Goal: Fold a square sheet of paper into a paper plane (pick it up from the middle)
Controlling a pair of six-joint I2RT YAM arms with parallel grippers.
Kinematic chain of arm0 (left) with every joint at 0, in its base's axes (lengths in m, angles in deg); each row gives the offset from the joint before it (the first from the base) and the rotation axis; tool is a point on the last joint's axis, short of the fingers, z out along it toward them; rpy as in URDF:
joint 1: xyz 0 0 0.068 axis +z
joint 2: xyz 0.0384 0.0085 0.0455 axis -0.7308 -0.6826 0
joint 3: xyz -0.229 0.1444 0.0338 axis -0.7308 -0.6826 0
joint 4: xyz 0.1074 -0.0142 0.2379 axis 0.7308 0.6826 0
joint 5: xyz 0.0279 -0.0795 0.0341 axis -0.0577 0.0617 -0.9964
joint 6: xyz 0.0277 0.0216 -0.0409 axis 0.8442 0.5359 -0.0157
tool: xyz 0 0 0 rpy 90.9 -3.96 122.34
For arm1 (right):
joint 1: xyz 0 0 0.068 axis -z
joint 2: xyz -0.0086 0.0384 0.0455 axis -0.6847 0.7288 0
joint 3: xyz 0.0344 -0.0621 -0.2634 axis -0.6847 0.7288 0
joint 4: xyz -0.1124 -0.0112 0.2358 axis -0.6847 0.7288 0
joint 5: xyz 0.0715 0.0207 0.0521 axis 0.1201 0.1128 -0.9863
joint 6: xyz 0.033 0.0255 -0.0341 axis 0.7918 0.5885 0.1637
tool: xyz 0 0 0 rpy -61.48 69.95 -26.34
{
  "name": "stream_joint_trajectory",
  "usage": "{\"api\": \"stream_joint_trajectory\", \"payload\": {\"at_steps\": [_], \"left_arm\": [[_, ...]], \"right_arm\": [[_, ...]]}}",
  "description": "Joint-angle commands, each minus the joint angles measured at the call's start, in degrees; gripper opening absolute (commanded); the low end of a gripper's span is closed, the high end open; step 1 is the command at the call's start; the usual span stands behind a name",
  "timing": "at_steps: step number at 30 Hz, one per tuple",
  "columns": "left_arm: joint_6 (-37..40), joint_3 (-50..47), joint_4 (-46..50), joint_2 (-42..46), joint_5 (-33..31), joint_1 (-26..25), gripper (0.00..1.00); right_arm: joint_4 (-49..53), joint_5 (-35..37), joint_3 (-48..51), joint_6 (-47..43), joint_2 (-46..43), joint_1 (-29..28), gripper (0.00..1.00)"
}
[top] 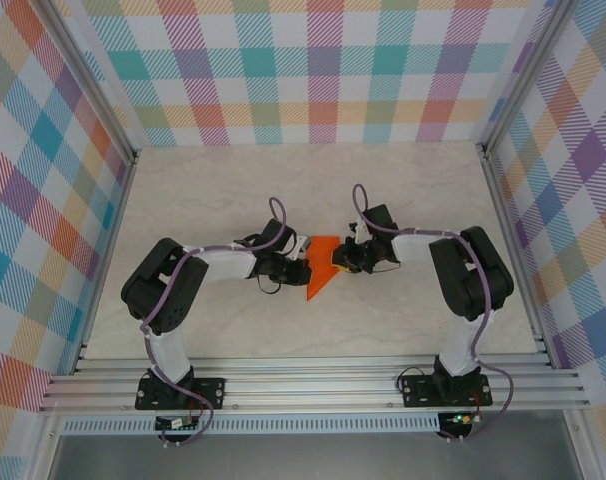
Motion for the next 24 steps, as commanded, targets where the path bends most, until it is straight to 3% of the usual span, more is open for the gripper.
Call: {"api": "stream_joint_trajectory", "payload": {"at_steps": [1,11,24], "left_arm": [[-0.6,0.4,1.5,-1.3,1.1,1.4,0.03],[-0.9,0.7,0.5,-2.2,3.3,2.5,0.02],[-0.6,1.2,0.8,-3.1,4.0,2.7,0.02]], "right_arm": [[1.7,-0.1,2.5,-1.1,-6.5,-1.2,0.16],[-8.8,0.0,6.8,7.3,-4.2,-10.9,0.14],[-12.5,0.4,6.2,9.5,1.5,-13.8,0.13]]}}
